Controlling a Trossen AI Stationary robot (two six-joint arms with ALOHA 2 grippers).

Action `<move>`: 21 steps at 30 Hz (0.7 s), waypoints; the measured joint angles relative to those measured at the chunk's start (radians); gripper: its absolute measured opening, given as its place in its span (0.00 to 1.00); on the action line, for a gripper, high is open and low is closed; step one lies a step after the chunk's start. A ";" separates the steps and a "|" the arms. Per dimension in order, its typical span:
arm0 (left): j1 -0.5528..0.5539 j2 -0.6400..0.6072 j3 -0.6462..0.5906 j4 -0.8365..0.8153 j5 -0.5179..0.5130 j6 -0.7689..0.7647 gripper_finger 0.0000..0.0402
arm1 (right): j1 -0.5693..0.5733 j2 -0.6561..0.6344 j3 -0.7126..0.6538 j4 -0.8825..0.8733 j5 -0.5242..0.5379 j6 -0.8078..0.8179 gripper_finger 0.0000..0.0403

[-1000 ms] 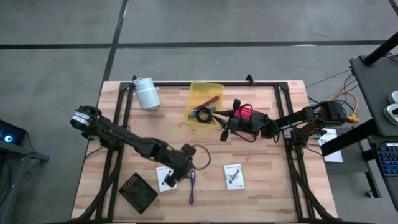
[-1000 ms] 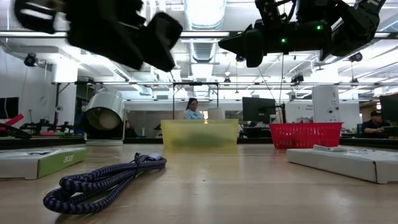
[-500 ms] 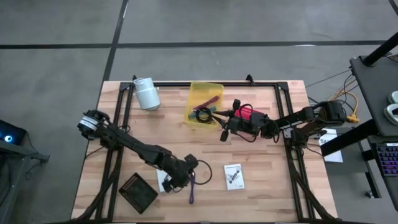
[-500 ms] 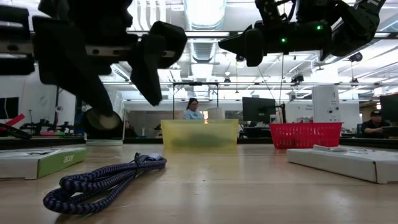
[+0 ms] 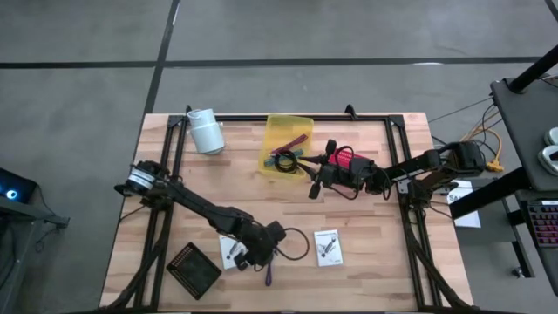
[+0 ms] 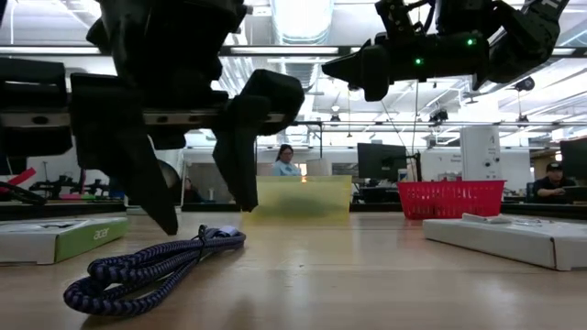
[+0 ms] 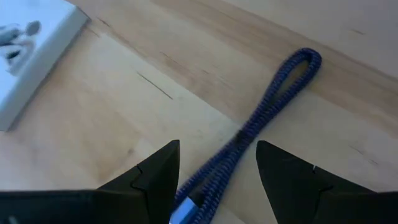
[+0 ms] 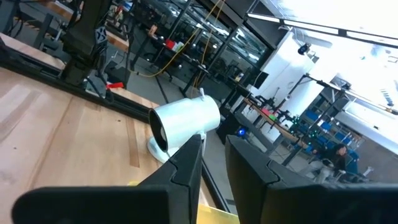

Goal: Pick and place items into bin
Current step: Put the purple charger cable into the yellow bin

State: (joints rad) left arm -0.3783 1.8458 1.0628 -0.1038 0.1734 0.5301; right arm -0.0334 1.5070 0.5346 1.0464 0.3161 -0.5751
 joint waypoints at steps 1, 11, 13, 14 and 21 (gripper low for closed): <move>0.002 0.000 0.000 -0.002 0.002 0.000 0.49 | 0.000 0.000 0.000 0.000 0.000 0.000 0.15; 0.006 0.043 -0.003 0.017 0.021 0.002 0.49 | 0.000 0.000 0.000 0.002 0.000 -0.004 0.15; 0.007 0.061 0.001 0.055 0.024 0.008 0.49 | 0.000 0.000 0.000 0.003 0.000 -0.004 0.14; 0.008 0.070 0.001 0.059 0.027 0.008 0.49 | 0.000 0.000 0.000 0.003 -0.001 -0.004 0.14; 0.019 0.087 0.005 0.084 0.041 0.008 0.49 | 0.000 0.000 0.000 0.004 0.000 -0.004 0.14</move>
State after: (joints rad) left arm -0.3597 1.9328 1.0681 -0.0200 0.2143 0.5381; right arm -0.0338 1.5070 0.5346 1.0501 0.3157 -0.5793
